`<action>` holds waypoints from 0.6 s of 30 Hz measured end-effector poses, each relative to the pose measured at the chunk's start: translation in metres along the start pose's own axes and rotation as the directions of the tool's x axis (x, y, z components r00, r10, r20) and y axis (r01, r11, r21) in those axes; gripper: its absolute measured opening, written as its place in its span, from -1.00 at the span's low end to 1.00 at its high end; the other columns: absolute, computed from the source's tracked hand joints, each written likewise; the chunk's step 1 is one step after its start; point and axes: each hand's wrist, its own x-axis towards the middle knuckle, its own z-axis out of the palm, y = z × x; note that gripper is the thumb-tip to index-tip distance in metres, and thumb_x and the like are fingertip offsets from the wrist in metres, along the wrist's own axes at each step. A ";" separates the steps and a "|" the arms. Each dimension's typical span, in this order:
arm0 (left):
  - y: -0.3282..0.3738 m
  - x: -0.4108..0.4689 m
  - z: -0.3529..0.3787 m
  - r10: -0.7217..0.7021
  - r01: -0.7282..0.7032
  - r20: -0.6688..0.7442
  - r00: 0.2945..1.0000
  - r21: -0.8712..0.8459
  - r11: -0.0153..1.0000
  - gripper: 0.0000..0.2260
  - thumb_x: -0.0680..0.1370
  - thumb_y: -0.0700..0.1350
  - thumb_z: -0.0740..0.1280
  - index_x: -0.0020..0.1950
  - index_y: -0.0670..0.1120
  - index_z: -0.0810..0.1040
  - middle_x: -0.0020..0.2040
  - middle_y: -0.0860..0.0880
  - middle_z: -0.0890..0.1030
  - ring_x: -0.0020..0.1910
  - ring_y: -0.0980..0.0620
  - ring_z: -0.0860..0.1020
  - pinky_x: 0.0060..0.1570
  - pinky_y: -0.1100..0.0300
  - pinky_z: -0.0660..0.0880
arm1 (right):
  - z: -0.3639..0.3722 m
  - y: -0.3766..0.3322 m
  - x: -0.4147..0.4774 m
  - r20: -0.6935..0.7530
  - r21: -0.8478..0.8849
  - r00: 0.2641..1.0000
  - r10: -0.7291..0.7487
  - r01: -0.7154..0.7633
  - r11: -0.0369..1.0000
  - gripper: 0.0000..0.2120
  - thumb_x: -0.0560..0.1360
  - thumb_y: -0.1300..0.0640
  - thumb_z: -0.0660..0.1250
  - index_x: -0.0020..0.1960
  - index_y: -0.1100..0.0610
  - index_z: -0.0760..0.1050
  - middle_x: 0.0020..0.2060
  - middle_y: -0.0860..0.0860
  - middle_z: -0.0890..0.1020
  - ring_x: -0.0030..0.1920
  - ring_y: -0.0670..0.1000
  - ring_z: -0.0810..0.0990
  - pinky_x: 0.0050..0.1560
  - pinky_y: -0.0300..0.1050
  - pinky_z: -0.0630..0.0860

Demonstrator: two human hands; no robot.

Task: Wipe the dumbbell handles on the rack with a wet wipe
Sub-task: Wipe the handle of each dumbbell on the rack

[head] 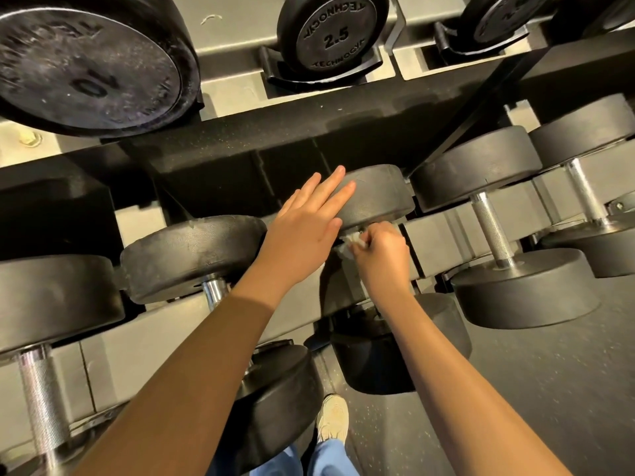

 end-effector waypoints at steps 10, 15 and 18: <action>0.003 -0.001 -0.002 -0.001 0.000 -0.012 1.000 -0.012 1.000 -0.52 0.65 -0.17 0.14 0.55 0.01 0.11 0.57 0.02 0.06 0.55 -0.07 0.03 0.47 0.01 0.01 | -0.032 0.024 -0.022 0.384 -0.313 0.896 0.223 -0.101 0.944 -0.90 0.44 0.33 0.31 -0.12 0.17 0.54 -0.19 0.05 0.54 -0.18 0.05 0.55 -0.16 -0.12 0.55; 0.005 0.000 0.001 -0.026 0.026 -0.005 1.000 -0.010 1.000 -0.51 0.65 -0.18 0.12 0.56 0.02 0.08 0.58 0.04 0.03 0.55 -0.05 -0.01 0.48 0.03 -0.04 | -0.021 0.013 -0.001 0.189 0.021 0.973 0.131 -0.137 0.990 -0.80 0.46 0.28 0.34 -0.29 0.12 0.41 -0.34 -0.05 0.44 -0.31 -0.06 0.44 -0.37 -0.22 0.34; 0.004 0.000 0.003 -0.037 0.037 -0.006 0.999 -0.012 0.999 -0.51 0.66 -0.17 0.10 0.56 0.05 0.05 0.58 0.08 -0.01 0.55 -0.01 -0.05 0.47 0.07 -0.08 | -0.019 0.008 0.009 0.118 0.185 0.979 0.163 -0.183 0.965 -0.93 0.48 0.26 0.33 -0.18 0.17 0.48 -0.31 -0.07 0.46 -0.31 -0.10 0.43 -0.36 -0.24 0.37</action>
